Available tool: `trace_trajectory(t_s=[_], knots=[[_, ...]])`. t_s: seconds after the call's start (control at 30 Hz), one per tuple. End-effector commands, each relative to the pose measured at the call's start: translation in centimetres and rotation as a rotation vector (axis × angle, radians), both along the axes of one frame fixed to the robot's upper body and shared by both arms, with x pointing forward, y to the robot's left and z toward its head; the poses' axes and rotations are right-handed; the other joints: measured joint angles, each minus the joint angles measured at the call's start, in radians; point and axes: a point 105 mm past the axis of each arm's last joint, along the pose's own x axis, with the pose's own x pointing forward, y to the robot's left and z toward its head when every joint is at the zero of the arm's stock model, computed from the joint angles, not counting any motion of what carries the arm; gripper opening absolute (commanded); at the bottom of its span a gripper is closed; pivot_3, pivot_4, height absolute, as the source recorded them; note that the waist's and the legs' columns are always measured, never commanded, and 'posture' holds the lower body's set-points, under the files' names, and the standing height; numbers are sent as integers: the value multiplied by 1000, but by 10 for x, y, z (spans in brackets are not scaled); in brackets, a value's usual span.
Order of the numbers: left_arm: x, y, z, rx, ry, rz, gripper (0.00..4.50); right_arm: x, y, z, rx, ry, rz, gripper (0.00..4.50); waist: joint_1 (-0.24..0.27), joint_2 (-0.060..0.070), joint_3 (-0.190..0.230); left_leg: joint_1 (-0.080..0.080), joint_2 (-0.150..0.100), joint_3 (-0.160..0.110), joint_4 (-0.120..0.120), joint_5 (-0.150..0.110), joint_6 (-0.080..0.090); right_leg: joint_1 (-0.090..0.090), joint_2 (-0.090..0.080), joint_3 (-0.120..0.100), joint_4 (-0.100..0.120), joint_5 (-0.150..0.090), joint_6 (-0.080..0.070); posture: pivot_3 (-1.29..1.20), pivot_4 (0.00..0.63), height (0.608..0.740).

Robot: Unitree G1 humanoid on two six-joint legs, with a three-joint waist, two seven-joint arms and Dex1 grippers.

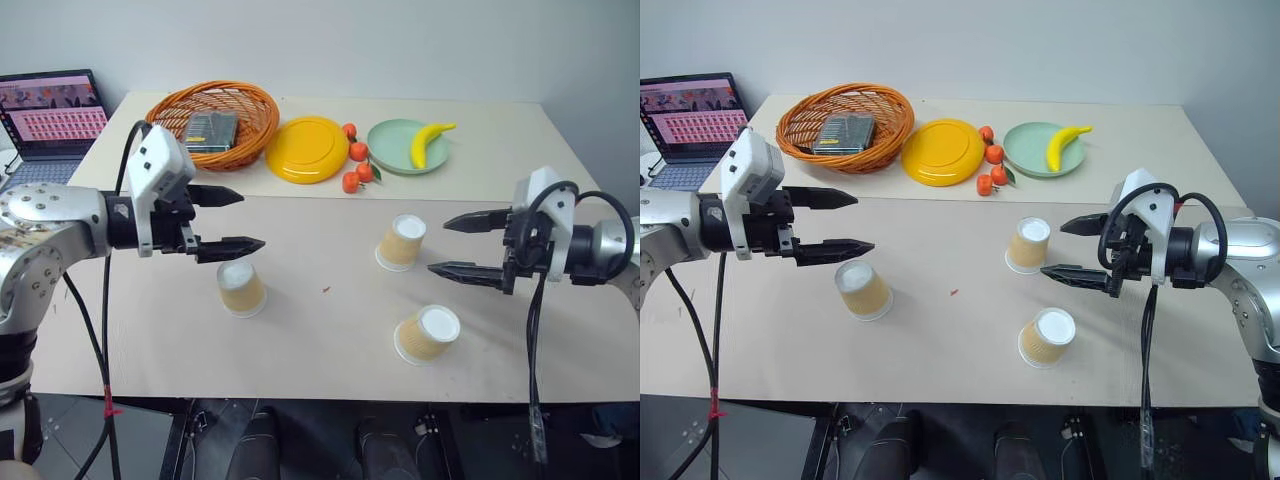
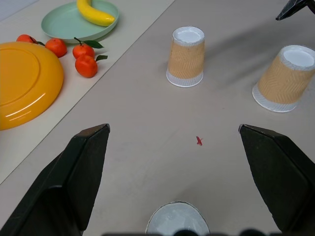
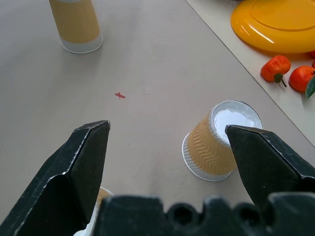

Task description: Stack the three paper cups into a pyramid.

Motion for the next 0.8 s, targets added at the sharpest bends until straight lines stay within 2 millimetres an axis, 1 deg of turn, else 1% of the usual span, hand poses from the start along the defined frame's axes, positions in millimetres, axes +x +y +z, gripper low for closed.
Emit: trace_trajectory(t_s=[0.03, 0.1, 0.23, 0.43, 0.53, 0.63, 0.73, 0.8], knots=[[-1, -7, 15, -26, -74, -35, 4500, -2, -4, 14, -9, -77, -17, 4408, 0, 0, 0, 0, 0, 0, 0, 0, 0, 0, 0, 0, 0, 0, 0, 0, 150, 732], [-2, -16, 21, -92, -61, -77, 4500, -4, -7, 14, -13, -79, -34, 4408, 4, 0, 0, 0, 0, 0, 1, 0, 0, 1, 0, 0, 0, 0, 0, 0, 150, 732], [0, -25, 24, -145, -20, -135, 4500, -25, -1, 13, 0, -20, 0, 4408, 17, 0, 0, -2, 0, -2, 5, -1, 1, 2, 0, -2, 1, 0, 0, 0, 150, 732], [9, -34, 23, -147, -2, -189, 4500, -59, 10, -11, 25, 113, 50, 4408, 24, 0, 0, -2, 0, -2, 12, -2, 3, 3, 0, -2, 5, 0, 1, 0, 150, 732], [12, -37, 21, -136, 2, -210, 4500, -69, 16, -19, 44, 142, 61, 4408, 24, 0, 0, -2, -1, -3, 15, -2, 3, 3, 0, -2, 9, 0, 1, 0, 150, 732], [16, -42, 22, -122, -3, -229, 4500, -71, 23, -29, 58, 155, 53, 4408, 23, 0, 0, -1, -1, -3, 17, -2, 3, 4, 1, -2, 11, 0, 2, 0, 150, 732], [15, -46, 25, -107, -8, -250, 4500, -66, 24, -38, 40, 153, 27, 4408, 24, 0, 0, -1, -1, -3, 21, -2, 3, 4, 1, -1, 12, -1, 3, 0, 150, 732], [14, -48, 25, -95, -8, -261, 4500, -63, 25, -40, 33, 150, 24, 4408, 23, 0, 0, -1, -1, -3, 21, -2, 3, 4, 1, -1, 12, -1, 3, 0, 150, 732]])
